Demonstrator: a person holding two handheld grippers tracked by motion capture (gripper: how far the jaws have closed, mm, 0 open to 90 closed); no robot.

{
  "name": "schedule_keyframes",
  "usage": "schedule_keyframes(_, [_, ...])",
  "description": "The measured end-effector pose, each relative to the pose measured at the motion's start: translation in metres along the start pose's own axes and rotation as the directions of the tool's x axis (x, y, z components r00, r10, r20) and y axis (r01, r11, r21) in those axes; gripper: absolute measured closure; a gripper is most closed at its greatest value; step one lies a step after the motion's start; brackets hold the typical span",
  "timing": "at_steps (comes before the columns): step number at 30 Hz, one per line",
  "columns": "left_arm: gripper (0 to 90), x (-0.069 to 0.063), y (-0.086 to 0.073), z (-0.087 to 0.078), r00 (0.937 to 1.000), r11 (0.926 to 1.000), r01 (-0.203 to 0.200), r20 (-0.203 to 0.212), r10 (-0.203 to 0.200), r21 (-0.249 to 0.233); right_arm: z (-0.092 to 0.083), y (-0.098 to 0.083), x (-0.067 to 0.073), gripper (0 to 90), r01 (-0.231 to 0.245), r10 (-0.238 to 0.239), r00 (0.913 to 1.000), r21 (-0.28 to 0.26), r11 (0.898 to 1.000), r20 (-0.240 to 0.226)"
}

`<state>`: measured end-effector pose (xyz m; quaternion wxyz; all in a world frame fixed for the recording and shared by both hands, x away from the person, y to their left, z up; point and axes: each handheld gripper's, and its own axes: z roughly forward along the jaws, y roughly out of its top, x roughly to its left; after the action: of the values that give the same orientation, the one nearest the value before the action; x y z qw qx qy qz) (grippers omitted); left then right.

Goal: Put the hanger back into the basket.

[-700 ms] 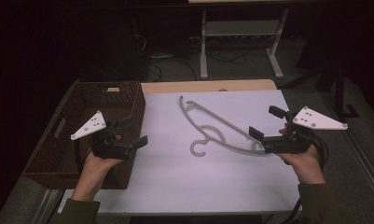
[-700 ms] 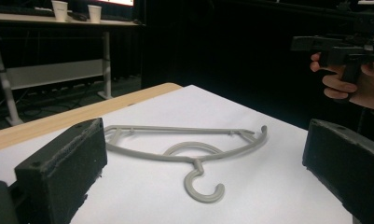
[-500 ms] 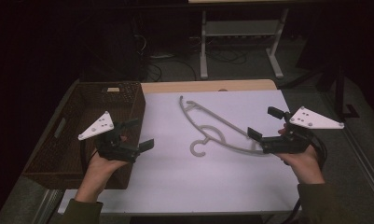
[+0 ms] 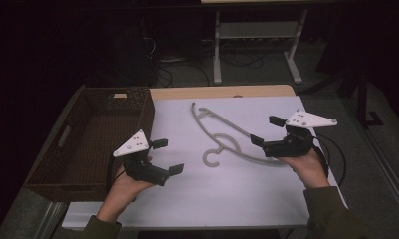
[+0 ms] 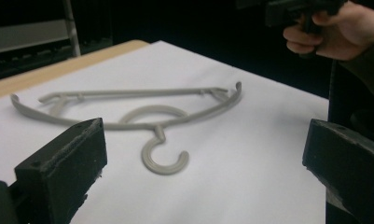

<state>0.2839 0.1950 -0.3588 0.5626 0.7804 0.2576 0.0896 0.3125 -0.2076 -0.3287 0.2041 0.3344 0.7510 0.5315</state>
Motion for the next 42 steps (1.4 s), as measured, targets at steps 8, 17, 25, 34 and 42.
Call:
schedule_keyframes(8, [0.0,-0.001,-0.017,0.012,1.0,0.9992,0.005,-0.008,-0.005,0.039,0.027,-0.002,-0.005,28.1,-0.026,0.026,0.9996,0.071,0.997,-0.003])
schedule_keyframes(17, [0.0,0.0,-0.031,0.021,0.9998,0.9963,0.019,0.002,-0.019,0.084,0.065,-0.01,-0.007,52.8,-0.027,0.033,0.9989,0.16,0.987,-0.035])
schedule_keyframes(25, [0.0,0.002,-0.034,0.021,0.9997,0.9959,0.024,0.001,-0.024,0.087,0.103,-0.023,-0.013,80.1,-0.035,0.048,0.9977,0.253,0.967,-0.048])
schedule_keyframes(34, [0.0,0.003,-0.036,0.023,0.9996,0.9958,0.026,0.005,-0.027,0.087,0.14,-0.029,-0.016,89.7,-0.029,0.055,0.9954,0.302,0.953,-0.078])
schedule_keyframes(42, [0.0,0.002,-0.036,0.023,0.9995,0.9955,0.03,0.005,-0.03,0.089,0.178,-0.041,-0.015,89.8,-0.004,0.034,0.9968,0.384,0.923,-0.072])
